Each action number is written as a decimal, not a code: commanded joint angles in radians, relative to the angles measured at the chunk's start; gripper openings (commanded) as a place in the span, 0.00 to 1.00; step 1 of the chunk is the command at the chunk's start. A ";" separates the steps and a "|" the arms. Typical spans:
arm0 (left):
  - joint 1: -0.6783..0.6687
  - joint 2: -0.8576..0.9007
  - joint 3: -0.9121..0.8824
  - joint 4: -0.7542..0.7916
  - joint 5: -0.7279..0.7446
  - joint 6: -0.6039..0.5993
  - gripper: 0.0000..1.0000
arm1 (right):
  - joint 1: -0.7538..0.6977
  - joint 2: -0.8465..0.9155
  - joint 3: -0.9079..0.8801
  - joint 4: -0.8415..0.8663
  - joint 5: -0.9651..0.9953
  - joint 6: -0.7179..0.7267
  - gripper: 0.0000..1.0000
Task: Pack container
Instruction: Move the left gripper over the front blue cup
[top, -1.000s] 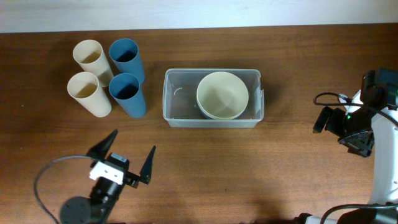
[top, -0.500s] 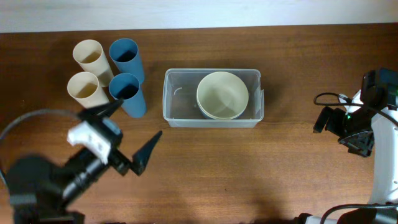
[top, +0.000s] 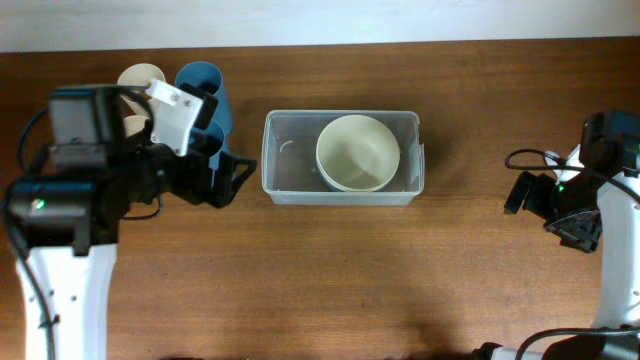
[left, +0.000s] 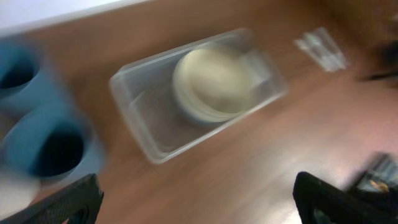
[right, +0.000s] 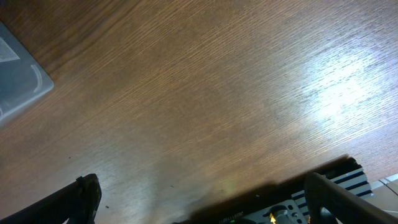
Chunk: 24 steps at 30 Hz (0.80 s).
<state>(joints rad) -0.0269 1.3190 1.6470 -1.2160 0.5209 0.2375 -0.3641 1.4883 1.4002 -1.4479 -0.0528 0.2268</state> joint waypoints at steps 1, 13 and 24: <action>-0.080 0.044 0.031 -0.053 -0.547 -0.271 1.00 | 0.003 -0.010 -0.003 0.002 0.009 -0.006 0.99; -0.110 0.260 0.031 -0.083 -0.542 -0.297 1.00 | 0.003 -0.010 -0.003 0.002 0.009 -0.006 0.99; -0.110 0.385 0.179 -0.142 -0.501 -0.258 1.00 | 0.003 -0.010 -0.003 0.002 0.009 -0.006 0.99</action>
<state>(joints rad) -0.1337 1.6691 1.7363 -1.3334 0.0036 -0.0422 -0.3641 1.4883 1.4002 -1.4487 -0.0525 0.2272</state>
